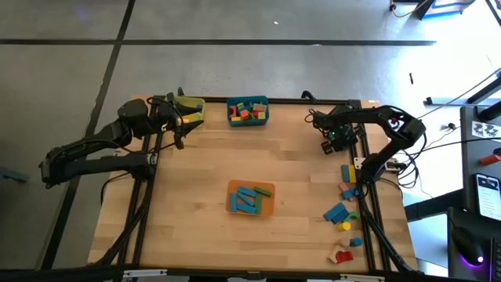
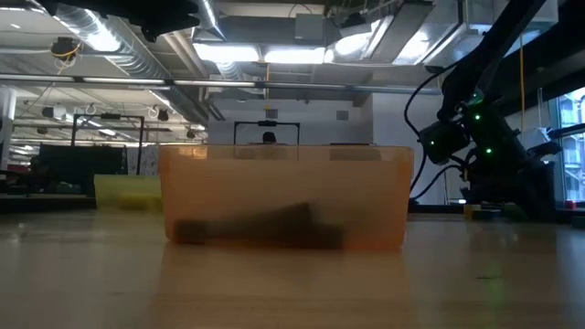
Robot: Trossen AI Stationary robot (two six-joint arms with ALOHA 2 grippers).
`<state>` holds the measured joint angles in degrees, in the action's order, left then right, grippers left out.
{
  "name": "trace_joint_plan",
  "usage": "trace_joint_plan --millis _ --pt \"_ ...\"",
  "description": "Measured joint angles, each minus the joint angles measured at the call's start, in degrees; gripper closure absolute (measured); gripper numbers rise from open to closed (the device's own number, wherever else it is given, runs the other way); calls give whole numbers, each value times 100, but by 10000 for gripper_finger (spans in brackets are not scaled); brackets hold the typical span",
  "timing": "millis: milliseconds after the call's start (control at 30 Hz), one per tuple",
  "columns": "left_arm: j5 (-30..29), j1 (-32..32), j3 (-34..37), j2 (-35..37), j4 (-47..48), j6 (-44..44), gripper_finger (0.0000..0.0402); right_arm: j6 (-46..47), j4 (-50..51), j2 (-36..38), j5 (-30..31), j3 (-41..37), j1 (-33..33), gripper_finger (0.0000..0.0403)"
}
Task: Sort blocks by size
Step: Put the green cylindrical block into the yellow bin
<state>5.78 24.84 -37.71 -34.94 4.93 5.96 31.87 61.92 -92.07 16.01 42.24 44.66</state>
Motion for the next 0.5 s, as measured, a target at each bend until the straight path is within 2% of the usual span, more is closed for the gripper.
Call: trace_joint_plan --millis 167,500 --pt "0 -1 0 0 0 0 219 -62 278 0 -137 149 -2 260" --pt "-1 -1 0 1 0 0 219 -116 776 9 -361 695 -223 251"
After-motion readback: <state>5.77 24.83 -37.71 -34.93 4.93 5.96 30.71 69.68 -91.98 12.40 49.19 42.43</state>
